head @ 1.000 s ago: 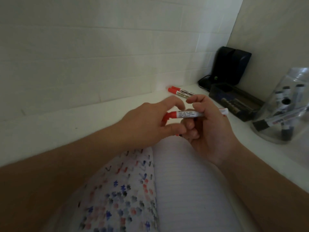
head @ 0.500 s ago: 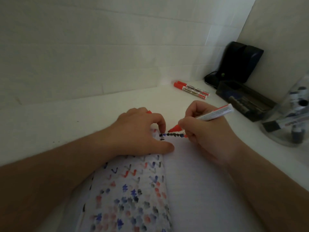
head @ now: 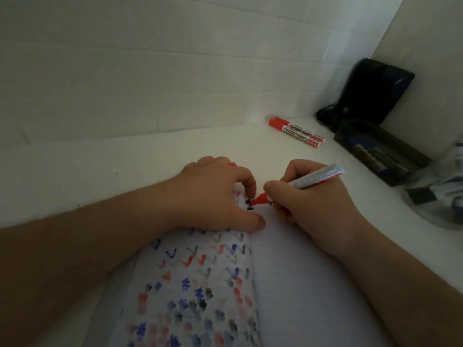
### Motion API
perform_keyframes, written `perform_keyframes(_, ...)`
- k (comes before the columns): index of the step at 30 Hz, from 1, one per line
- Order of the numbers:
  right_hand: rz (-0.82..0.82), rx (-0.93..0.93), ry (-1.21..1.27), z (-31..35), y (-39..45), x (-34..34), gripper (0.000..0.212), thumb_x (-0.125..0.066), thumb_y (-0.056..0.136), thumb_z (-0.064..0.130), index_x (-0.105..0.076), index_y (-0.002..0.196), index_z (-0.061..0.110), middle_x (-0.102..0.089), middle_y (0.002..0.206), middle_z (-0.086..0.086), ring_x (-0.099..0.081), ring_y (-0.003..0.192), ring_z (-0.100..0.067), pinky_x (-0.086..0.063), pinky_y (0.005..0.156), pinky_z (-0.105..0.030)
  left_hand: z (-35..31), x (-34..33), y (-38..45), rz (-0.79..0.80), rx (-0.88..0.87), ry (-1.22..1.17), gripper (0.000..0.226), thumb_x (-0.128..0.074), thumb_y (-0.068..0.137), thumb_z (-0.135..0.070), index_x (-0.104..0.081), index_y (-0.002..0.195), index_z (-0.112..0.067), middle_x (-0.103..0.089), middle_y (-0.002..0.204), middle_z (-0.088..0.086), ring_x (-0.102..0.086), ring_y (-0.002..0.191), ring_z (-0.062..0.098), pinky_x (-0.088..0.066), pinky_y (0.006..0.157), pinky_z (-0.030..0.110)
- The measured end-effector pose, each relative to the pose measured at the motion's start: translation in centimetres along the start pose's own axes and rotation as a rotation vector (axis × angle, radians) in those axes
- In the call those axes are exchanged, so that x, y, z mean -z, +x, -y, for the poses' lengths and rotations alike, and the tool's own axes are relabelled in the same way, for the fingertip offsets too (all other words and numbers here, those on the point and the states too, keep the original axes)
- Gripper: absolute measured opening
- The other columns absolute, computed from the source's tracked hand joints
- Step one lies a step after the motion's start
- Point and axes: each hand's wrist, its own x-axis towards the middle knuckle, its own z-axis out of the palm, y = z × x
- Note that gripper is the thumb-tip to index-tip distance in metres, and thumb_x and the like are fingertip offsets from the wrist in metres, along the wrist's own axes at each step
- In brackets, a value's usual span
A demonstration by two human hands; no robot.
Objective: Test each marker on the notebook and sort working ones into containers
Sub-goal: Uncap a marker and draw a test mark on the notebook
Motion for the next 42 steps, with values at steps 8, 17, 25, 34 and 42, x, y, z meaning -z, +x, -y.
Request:
perform_keyframes(8,-0.016,0.009,-0.047,0.3,-0.13,-0.26,0.023,-0.075,0.079,0.004,-0.055,0.066,0.001,-0.066,0.059,-0.015,-0.055,0.046,-0.016,-0.046,0.05,-0.032,-0.08,0.04,-0.22,-0.001,-0.01,0.01,0.053,-0.054,0.052,-0.087,-0.053,0.093,-0.054,-0.045,0.096,-0.02,-0.046,0.1,0.014,-0.044,0.091,0.04)
perform_keyframes(17,-0.008,0.012,0.004,0.27,-0.32,-0.24,0.024,-0.075,0.081,0.002,-0.056,0.066,0.0,-0.066,0.058,-0.015,-0.056,0.046,-0.016,-0.045,0.048,-0.028,-0.02,-0.02,-0.15,-0.001,-0.009,0.016,0.052,-0.055,0.053,-0.088,-0.052,0.093,-0.054,-0.045,0.095,-0.02,-0.045,0.098,0.012,-0.045,0.091,0.04)
perform_keyframes(25,-0.039,0.018,-0.021,0.13,-0.19,-0.26,0.024,-0.073,0.08,0.0,-0.053,0.065,0.003,-0.063,0.061,-0.021,-0.054,0.047,-0.017,-0.044,0.048,-0.029,-0.01,-0.07,-0.1,-0.002,-0.012,0.016,0.051,-0.056,0.054,-0.087,-0.051,0.094,-0.055,-0.045,0.097,-0.02,-0.045,0.099,0.013,-0.044,0.09,0.039)
perform_keyframes(34,-0.014,0.011,0.009,0.05,-0.22,-0.14,0.024,-0.073,0.081,0.0,-0.054,0.067,-0.001,-0.065,0.059,-0.019,-0.055,0.047,-0.017,-0.044,0.046,-0.028,0.02,-0.05,-0.17,-0.004,-0.015,0.0,0.05,-0.057,0.055,-0.087,-0.052,0.093,-0.054,-0.046,0.097,-0.019,-0.046,0.1,0.012,-0.044,0.091,0.039)
perform_keyframes(42,-0.025,0.029,-0.046,-0.12,-0.17,-0.23,0.024,-0.074,0.08,0.004,-0.054,0.067,0.002,-0.064,0.063,-0.022,-0.054,0.045,-0.013,-0.043,0.046,-0.026,-0.17,-0.08,-0.33,-0.014,-0.02,0.018,0.051,-0.055,0.055,-0.087,-0.051,0.094,-0.055,-0.045,0.096,-0.02,-0.046,0.099,0.013,-0.045,0.09,0.039)
